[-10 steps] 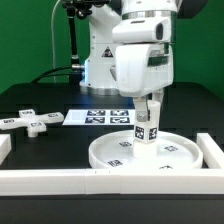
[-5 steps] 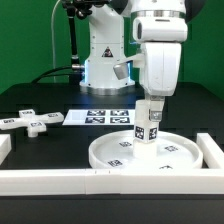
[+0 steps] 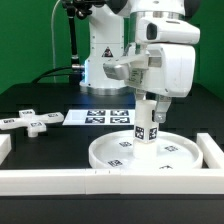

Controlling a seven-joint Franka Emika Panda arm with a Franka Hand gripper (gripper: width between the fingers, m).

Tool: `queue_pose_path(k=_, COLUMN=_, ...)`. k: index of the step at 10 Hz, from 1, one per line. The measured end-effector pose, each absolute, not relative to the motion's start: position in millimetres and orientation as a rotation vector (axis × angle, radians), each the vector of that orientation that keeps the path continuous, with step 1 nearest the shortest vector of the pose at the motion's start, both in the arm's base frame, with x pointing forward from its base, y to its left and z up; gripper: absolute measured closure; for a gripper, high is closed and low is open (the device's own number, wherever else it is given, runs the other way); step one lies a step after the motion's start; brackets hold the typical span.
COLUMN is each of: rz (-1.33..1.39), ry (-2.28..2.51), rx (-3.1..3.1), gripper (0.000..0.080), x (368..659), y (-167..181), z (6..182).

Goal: Assemble round table

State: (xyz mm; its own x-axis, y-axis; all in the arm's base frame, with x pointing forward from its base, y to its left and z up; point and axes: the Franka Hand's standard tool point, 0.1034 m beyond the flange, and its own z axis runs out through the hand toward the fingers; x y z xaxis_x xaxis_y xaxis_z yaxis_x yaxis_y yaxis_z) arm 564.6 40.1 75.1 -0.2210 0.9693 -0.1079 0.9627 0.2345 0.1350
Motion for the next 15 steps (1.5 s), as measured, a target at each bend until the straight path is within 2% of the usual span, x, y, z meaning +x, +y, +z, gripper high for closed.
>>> queue_pose_path(k=1, rz=0.058, ry=2.327, rx=1.850, gripper=0.0160, x=564.6, y=40.0, z=74.8)
queue_pose_path(k=2, rz=0.057, ry=2.327, rx=1.851, gripper=0.0321, x=564.5, y=39.8, z=74.7)
queue_pose_path(k=3, rz=0.039, ry=2.332, rx=1.857, gripper=0.0383, x=561.0, y=38.6, z=72.9)
queue_pose_path(k=7, rz=0.043, ry=2.286, rx=1.917, gripper=0.0384, x=560.7, y=38.4, z=72.7)
queue_pose_path(k=11, rz=0.032, ry=1.837, rx=2.405, gripper=0.0386, x=558.2, y=37.9, z=71.9)
queue_pose_path(k=15, rz=0.079, ry=1.532, rx=2.614, gripper=0.0386, x=560.1, y=39.3, z=71.4)
